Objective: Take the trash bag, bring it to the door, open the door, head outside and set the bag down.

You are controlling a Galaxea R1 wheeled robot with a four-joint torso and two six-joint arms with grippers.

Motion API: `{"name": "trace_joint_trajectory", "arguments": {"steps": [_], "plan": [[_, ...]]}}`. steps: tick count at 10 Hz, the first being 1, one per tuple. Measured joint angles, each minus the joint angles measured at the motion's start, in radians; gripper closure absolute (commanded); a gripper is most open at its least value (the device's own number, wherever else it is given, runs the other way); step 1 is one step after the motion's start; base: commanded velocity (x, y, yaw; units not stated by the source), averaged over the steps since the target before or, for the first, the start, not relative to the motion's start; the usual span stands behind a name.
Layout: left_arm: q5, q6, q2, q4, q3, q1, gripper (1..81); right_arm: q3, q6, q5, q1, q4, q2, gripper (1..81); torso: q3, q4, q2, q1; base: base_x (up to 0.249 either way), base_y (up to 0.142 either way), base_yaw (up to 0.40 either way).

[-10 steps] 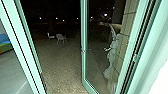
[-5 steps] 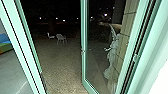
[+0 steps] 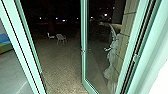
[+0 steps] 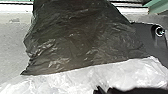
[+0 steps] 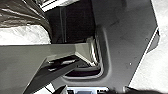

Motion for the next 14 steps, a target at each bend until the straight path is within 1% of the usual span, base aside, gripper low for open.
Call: {"name": "trace_joint_trajectory", "arguments": {"steps": [1,2,3,4,5,6,7,9,14], "plan": [[0.001,0.000,0.000,0.000,0.000,0.000,81.1,-0.024,-0.123,-0.007,0.004,0.092,0.013,1.0,0.000,0.000,0.000,0.000,0.077,0.000,0.000],[0.001,0.000,0.000,0.000,0.000,0.009,81.1,-0.037,-0.274,-0.025,0.000,0.221,0.020,1.0,0.000,0.000,-0.001,-0.002,0.093,0.000,0.000],[0.001,0.000,0.000,0.000,0.000,0.013,81.1,-0.045,-0.439,-0.032,-0.004,0.363,0.021,1.0,0.000,0.000,-0.002,-0.002,0.103,0.000,0.000],[0.000,0.000,0.000,0.000,0.000,0.003,81.1,-0.050,-0.574,-0.024,0.005,0.497,0.021,1.0,0.000,0.000,0.000,-0.001,0.110,0.000,0.000],[-0.004,0.000,0.000,0.000,-0.001,-0.004,81.1,-0.049,-0.664,0.007,0.021,0.597,0.017,1.0,0.000,0.000,-0.001,-0.001,0.110,0.000,0.000],[-0.002,0.000,0.000,0.000,-0.001,-0.001,81.1,-0.027,-0.704,0.024,0.025,0.651,0.007,1.0,0.000,0.000,-0.001,-0.001,0.110,0.000,0.000],[-0.001,0.000,0.000,0.000,-0.001,0.002,81.1,0.010,-0.713,0.024,0.024,0.662,-0.008,1.0,0.000,0.000,0.000,0.000,0.110,0.000,0.000],[-0.002,0.000,0.000,0.000,-0.001,0.002,81.1,0.046,-0.722,0.024,0.023,0.662,-0.016,1.0,0.000,0.000,0.000,0.000,0.110,0.000,0.000],[-0.001,0.000,0.000,-0.001,-0.001,0.000,81.1,0.001,-0.722,0.023,0.022,0.665,-0.020,1.0,0.000,0.000,0.000,0.000,0.110,0.000,0.000]]}}
